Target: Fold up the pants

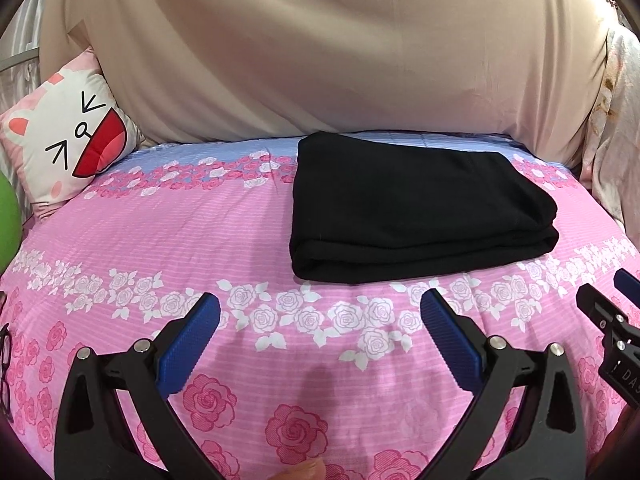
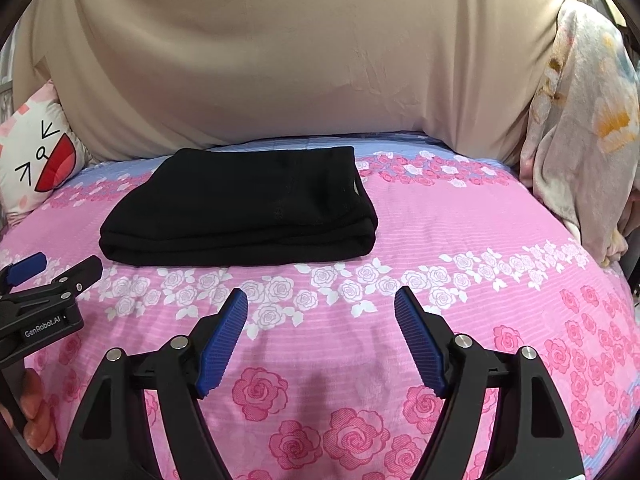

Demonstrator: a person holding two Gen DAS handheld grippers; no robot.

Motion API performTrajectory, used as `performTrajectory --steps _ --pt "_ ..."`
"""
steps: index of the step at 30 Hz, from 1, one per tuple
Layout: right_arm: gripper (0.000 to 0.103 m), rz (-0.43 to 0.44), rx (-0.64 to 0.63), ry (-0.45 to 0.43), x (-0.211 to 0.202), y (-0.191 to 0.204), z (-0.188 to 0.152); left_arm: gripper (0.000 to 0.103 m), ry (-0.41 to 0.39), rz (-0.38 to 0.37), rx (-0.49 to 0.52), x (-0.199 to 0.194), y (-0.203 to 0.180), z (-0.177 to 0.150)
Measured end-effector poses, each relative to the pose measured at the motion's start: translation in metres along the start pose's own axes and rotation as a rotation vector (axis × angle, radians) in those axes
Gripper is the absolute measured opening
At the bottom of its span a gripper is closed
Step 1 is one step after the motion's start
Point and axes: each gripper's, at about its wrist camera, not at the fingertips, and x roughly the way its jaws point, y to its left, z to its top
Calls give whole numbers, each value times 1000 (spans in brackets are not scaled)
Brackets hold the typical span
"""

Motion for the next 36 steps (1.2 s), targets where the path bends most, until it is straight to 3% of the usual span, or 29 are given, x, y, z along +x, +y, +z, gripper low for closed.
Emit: performTrajectory --steps 36 --pt "74 -2 22 16 4 -6 0 98 -1 -23 43 2 -8 1"
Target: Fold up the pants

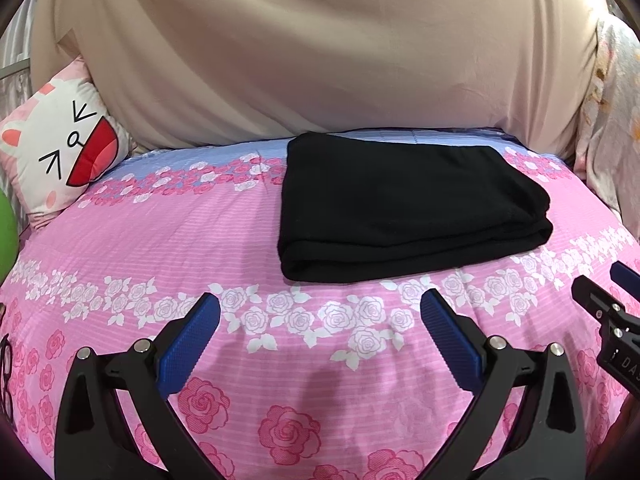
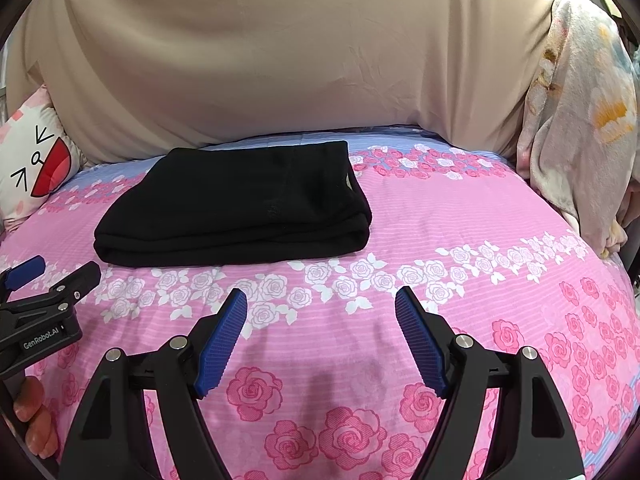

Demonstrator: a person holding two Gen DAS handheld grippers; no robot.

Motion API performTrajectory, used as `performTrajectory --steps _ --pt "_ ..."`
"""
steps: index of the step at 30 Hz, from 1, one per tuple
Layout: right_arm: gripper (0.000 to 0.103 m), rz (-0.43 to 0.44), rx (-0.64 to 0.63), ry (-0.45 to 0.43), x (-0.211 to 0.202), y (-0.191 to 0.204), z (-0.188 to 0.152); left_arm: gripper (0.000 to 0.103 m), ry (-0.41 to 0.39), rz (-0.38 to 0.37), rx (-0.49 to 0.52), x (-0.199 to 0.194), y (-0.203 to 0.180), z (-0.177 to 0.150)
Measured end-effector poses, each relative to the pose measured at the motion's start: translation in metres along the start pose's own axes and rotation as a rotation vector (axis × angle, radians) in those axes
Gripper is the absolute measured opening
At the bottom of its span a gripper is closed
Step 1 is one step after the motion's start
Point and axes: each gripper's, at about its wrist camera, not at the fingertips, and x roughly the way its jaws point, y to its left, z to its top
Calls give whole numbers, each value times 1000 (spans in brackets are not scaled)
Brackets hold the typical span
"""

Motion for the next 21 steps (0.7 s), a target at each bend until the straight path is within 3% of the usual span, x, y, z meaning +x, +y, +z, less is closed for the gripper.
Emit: performTrajectory --steps 5,21 --pt "75 -1 1 2 -1 0 -1 98 18 -17 42 5 -7 0" --pt "80 -7 2 -1 0 -3 -1 98 15 2 27 3 -3 -2"
